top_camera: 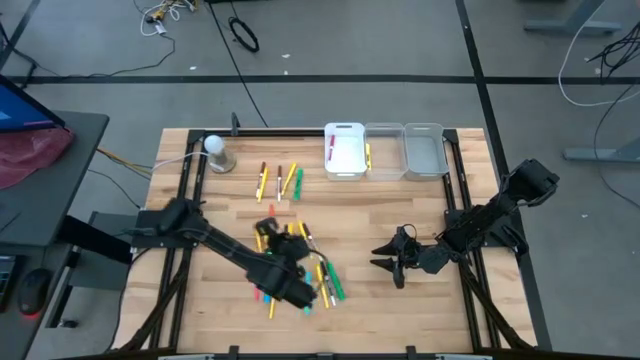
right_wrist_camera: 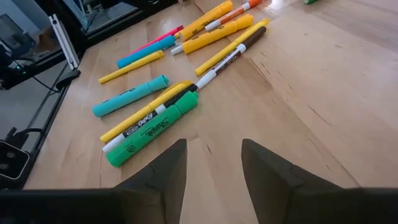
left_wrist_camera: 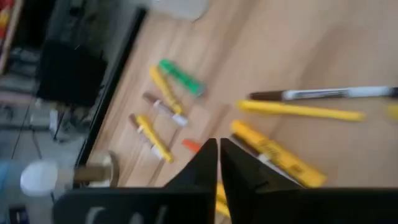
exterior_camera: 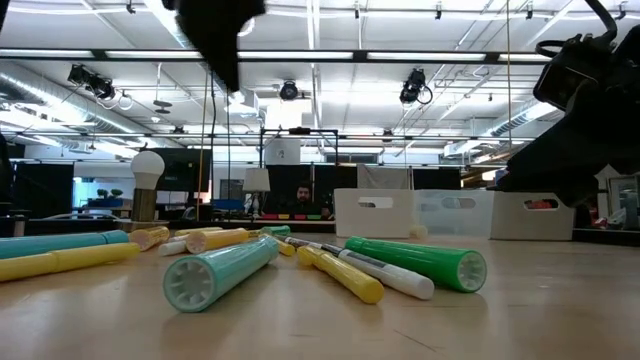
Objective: Pick & Place Markers
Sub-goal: Put the yellow pen into the gray bin
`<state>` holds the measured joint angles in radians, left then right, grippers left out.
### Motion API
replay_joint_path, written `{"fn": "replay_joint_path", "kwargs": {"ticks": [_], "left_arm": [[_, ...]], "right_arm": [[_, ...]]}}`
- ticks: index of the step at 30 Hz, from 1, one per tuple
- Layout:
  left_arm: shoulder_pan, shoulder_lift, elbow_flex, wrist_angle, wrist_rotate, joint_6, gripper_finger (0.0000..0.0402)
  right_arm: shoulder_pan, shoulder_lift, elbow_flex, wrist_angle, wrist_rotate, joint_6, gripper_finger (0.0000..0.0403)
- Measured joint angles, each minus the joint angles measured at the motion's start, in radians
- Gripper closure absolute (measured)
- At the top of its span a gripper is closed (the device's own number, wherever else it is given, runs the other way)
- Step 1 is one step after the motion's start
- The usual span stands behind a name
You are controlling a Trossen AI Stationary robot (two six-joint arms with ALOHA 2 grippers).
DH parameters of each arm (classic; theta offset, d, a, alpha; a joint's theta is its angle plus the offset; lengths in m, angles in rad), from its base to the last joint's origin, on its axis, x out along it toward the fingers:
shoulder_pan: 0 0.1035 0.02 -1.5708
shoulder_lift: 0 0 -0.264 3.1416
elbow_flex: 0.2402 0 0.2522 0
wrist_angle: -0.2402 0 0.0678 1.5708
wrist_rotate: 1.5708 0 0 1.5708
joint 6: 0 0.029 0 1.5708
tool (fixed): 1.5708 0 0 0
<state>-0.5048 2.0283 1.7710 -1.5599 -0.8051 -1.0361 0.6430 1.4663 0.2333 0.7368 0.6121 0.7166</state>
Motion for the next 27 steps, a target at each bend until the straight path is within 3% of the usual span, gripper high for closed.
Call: {"fn": "replay_joint_path", "kwargs": {"ticks": [3,7,11,16,22,27], "left_arm": [[-0.006,-0.085,-0.186,0.08,-0.032,-0.12,0.0396],[-0.003,-0.204,-0.434,0.371,-0.046,-0.115,0.0396],[0.011,-0.313,-0.662,0.795,-0.058,0.046,0.0397],[0.05,-0.384,-0.899,1.417,-0.032,0.353,0.0398],[0.121,-0.366,-1.069,2.194,0.271,0.658,0.0392],[0.137,-0.362,-1.083,2.462,0.443,0.728,0.0391]], "right_arm": [[0.0,0.0,0.0,0.006,0.0,0.0,0.0248],[-0.001,0.0,0.0,0.013,0.0,-0.001,0.0248],[-0.008,0.0,0.0,0.053,0.0,-0.002,0.0248],[-0.022,0.0,0.0,0.204,-0.005,-0.021,0.0248],[-0.046,0.0,0.036,0.35,-0.046,-0.158,0.0248],[-0.054,0.001,0.201,0.134,-0.025,-0.268,0.0248]]}}
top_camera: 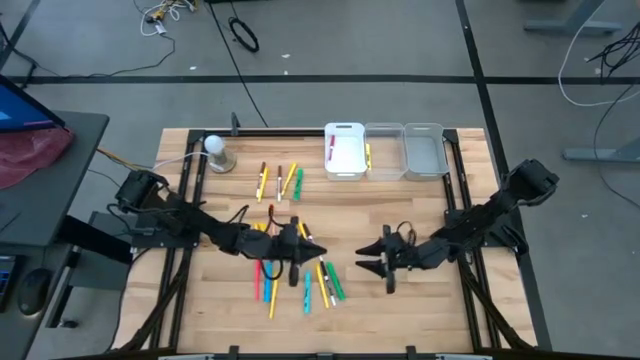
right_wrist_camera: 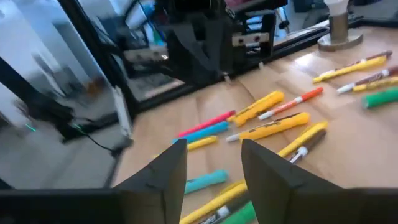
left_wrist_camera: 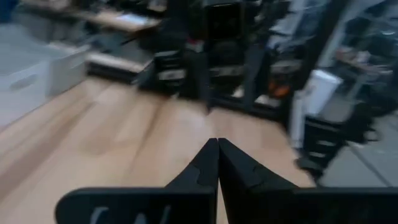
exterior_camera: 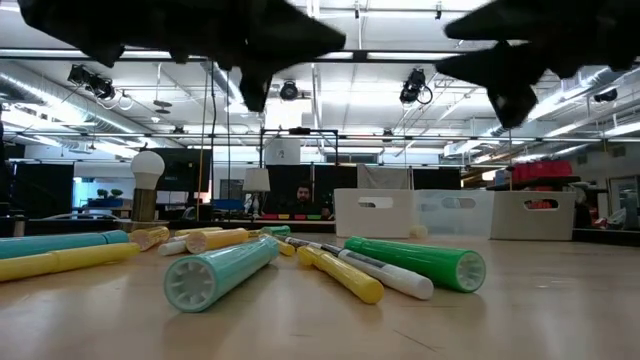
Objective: Pick & Place Markers
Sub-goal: Put the yellow pen into the gray bin
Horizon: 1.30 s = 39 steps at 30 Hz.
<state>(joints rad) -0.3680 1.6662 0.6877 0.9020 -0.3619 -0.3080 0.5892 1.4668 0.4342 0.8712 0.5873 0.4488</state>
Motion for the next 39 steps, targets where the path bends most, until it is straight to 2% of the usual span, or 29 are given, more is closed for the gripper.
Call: {"fn": "replay_joint_path", "kwargs": {"ticks": [5,9,13,18,22,24,27,30,39], "left_arm": [[-0.046,-0.052,-0.001,-0.01,0.131,0.082,0.0393],[-0.118,-0.13,-0.001,-0.174,0.131,0.094,0.0389],[-0.209,-0.204,-0.001,-0.409,-0.016,0.083,0.0389],[-0.324,-0.252,-0.001,-0.67,-0.334,0.019,0.0388],[-0.404,-0.255,-0.002,-0.813,-0.575,-0.089,0.0388],[-0.429,-0.253,-0.001,-0.866,-0.655,-0.162,0.0388],[-0.44,-0.253,-0.001,-0.902,-0.704,-0.238,0.0388],[-0.438,-0.253,-0.001,-0.905,-0.711,-0.258,0.0388],[-0.417,-0.252,-0.001,-0.905,-0.711,-0.287,0.0388]], "right_arm": [[0.001,0.017,0.219,-0.425,0.064,-0.028,0.0248],[0.001,0.068,0.357,-0.616,0.096,0.011,0.0244],[0.001,0.159,0.484,-0.725,0.074,0.014,0.0234],[-0.003,0.299,0.632,-0.839,0.017,0.021,0.0217],[-0.026,0.396,0.732,-0.898,-0.092,0.12,0.0207],[-0.041,0.439,0.779,-0.948,-0.166,0.204,0.0207],[-0.058,0.501,0.849,-1.014,-0.266,0.309,0.021],[-0.069,0.558,0.897,-1.059,-0.317,0.378,0.0217],[-0.106,0.618,0.913,-1.114,-0.342,0.432,0.0237]]}}
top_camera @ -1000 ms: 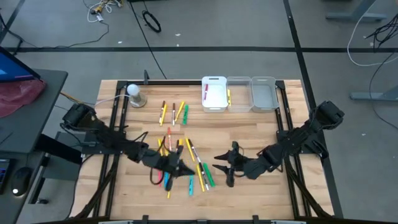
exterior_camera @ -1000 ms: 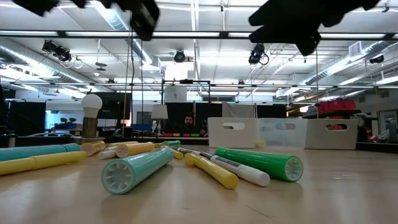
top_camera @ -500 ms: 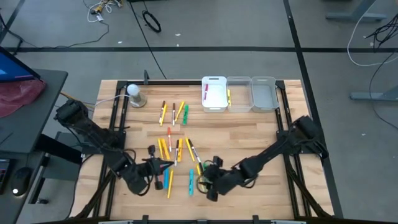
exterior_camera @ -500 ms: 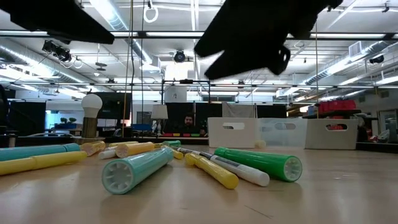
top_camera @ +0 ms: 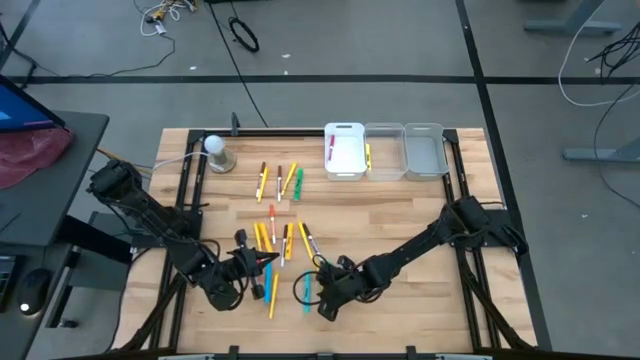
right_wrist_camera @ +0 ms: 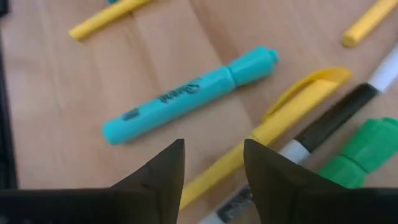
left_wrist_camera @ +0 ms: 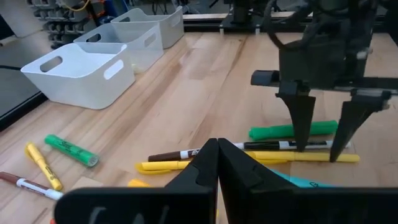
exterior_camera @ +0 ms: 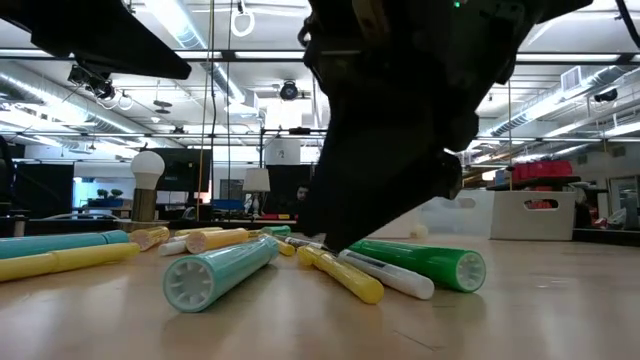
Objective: Pick & Place Markers
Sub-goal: Put the yellow pen into the gray bin
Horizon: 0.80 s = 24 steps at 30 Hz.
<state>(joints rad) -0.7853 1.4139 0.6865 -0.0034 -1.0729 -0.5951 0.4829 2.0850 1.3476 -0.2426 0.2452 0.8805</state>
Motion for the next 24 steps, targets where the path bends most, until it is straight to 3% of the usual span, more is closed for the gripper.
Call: {"fn": "replay_joint_path", "kwargs": {"ticks": [24], "left_arm": [[0.004,0.001,0.0,0.0,0.0,-0.023,0.0388]], "right_arm": [[-0.046,0.0,0.0,-0.035,0.0,-0.204,0.0238]]}}
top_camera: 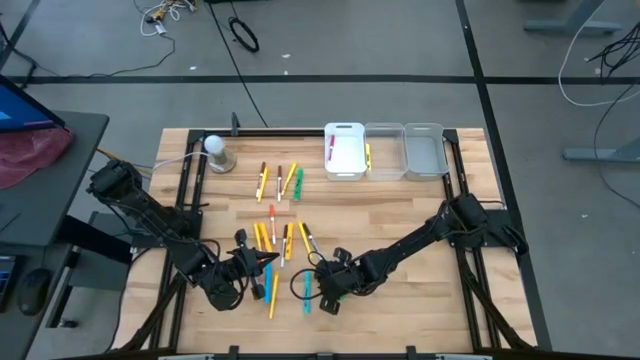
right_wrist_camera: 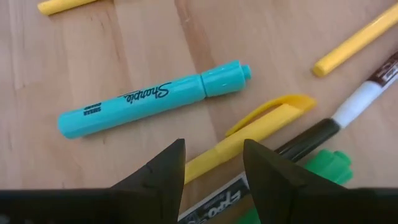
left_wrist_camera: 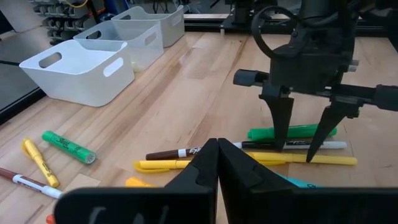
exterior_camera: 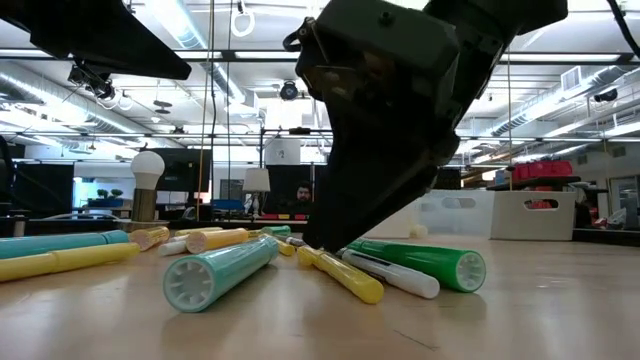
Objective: Pick & Place Markers
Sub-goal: Put the yellow pen into the gray bin
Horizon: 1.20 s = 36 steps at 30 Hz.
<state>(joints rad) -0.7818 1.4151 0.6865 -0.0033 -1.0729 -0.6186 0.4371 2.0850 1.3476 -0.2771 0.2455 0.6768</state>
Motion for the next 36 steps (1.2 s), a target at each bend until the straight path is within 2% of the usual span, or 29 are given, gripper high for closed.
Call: {"fn": "replay_joint_path", "kwargs": {"ticks": [9,13,26,32,36], "left_arm": [[0.0,0.0,0.0,0.0,0.0,0.0,0.0388],[0.0,0.0,0.0,0.0,0.0,0.0,0.0388],[0.0,0.0,0.0,0.0,0.0,-0.003,0.0388],[0.0,0.0,0.0,0.0,0.002,-0.007,0.0387],[0.0,0.0,0.0,0.002,0.003,-0.007,0.0388]], "right_arm": [[-0.026,0.04,0.0,0.043,-0.001,-0.082,0.0239],[-0.028,0.044,0.001,0.046,0.005,-0.086,0.0252],[-0.028,0.047,0.001,0.061,0.004,-0.07,0.0383],[-0.028,0.02,-0.001,0.031,0.012,0.016,0.0375],[-0.025,-0.07,-0.002,-0.069,0.064,0.059,0.0376]]}}
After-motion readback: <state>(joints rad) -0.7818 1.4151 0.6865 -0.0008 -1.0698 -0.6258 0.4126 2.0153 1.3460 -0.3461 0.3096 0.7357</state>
